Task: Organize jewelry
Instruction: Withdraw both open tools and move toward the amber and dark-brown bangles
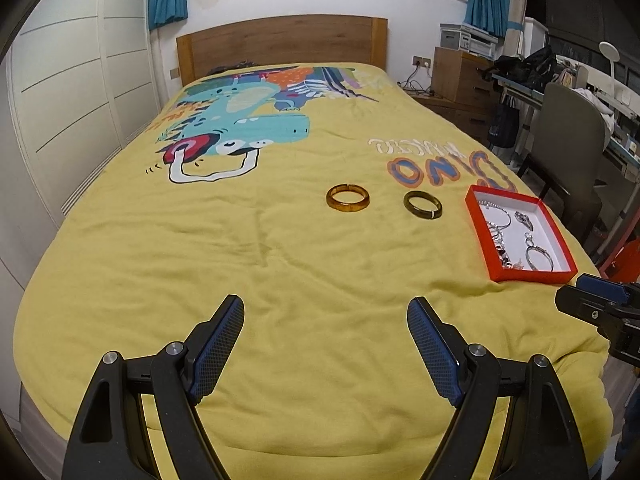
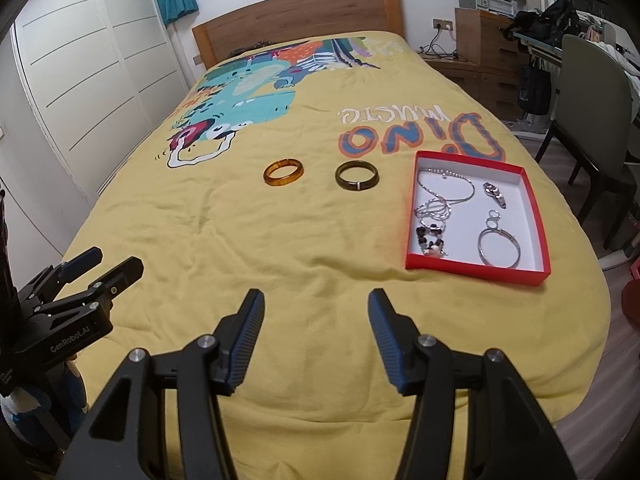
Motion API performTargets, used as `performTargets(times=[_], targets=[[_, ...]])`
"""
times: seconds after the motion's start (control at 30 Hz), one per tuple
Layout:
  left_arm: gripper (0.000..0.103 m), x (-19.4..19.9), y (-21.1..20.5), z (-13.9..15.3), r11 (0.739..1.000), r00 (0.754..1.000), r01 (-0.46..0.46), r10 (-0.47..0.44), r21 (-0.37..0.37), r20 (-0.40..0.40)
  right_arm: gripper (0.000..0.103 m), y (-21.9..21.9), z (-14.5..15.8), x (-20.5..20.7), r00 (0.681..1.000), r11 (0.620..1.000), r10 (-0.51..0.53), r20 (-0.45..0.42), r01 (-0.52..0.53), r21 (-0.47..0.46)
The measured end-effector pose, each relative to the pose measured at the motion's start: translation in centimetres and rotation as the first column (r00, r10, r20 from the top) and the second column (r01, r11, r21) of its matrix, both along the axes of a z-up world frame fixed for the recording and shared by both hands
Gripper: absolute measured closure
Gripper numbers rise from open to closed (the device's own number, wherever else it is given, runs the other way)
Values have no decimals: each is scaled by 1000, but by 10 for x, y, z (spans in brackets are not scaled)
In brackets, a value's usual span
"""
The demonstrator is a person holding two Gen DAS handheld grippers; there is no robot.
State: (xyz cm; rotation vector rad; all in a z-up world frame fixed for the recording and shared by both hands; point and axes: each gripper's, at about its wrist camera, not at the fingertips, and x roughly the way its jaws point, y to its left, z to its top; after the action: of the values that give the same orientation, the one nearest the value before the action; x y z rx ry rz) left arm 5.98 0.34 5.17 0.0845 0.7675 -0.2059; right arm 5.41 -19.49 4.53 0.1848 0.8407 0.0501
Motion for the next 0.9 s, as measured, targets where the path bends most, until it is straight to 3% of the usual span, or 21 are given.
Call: performTargets(times=[0.37,0.9], targets=[[20,11,2,-11,1000,1000,13,-14,-14,-24,51,6,-12,12,999,1000,9,-42,-8,7],[20,38,-9,-36,1000,996,19,-17,21,-87,51,6,-45,43,994,998,44,-100,-39,52]])
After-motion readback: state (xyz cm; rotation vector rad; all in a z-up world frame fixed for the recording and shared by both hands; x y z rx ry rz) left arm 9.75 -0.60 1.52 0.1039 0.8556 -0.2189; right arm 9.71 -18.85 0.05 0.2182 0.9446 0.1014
